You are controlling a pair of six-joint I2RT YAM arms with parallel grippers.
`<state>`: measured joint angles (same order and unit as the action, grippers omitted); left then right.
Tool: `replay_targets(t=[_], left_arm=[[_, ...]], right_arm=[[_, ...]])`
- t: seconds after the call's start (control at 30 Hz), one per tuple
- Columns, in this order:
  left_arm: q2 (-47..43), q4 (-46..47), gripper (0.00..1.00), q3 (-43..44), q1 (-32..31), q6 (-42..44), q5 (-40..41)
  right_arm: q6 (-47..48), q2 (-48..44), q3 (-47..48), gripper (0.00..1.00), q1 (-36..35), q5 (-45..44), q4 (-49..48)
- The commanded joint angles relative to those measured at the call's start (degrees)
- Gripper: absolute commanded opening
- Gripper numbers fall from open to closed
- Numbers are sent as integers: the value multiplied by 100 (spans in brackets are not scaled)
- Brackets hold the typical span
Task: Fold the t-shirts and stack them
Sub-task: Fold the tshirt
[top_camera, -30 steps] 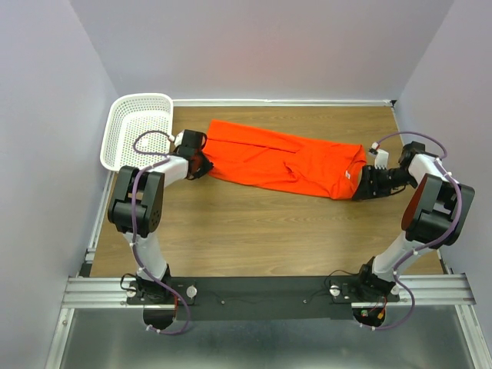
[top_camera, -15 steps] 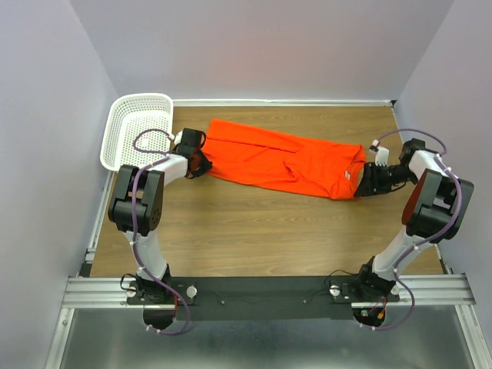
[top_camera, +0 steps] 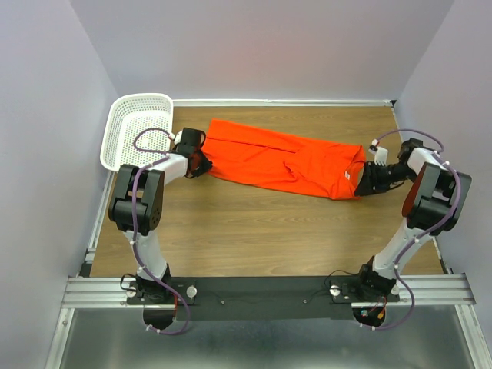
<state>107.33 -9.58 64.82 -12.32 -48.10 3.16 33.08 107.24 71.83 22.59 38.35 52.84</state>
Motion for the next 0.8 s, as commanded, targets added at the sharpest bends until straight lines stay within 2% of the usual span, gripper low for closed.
replay_targets(t=[0.0,0.1,0.13,0.23,0.27,0.6,0.77], left_arm=[[218,-325,31,5,80,134,27],[227,-334,31,5,89,134,9],[227,-325,31,5,89,134,9],[236,-325,31,13,107,125,1],[236,-333,31,13,115,134,1],[210,-272,29,-39,238,186,-70],[218,-228,29,-48,247,292,-227]], right_arm=[[32,253,33,44,44,217,77],[93,245,-20,33,44,156,86],[111,227,-29,23,44,129,95],[146,87,-29,9,53,-116,60],[137,34,-12,1,105,-178,69],[330,-247,-11,0,519,-565,77],[427,-221,-99,6,527,-556,112]])
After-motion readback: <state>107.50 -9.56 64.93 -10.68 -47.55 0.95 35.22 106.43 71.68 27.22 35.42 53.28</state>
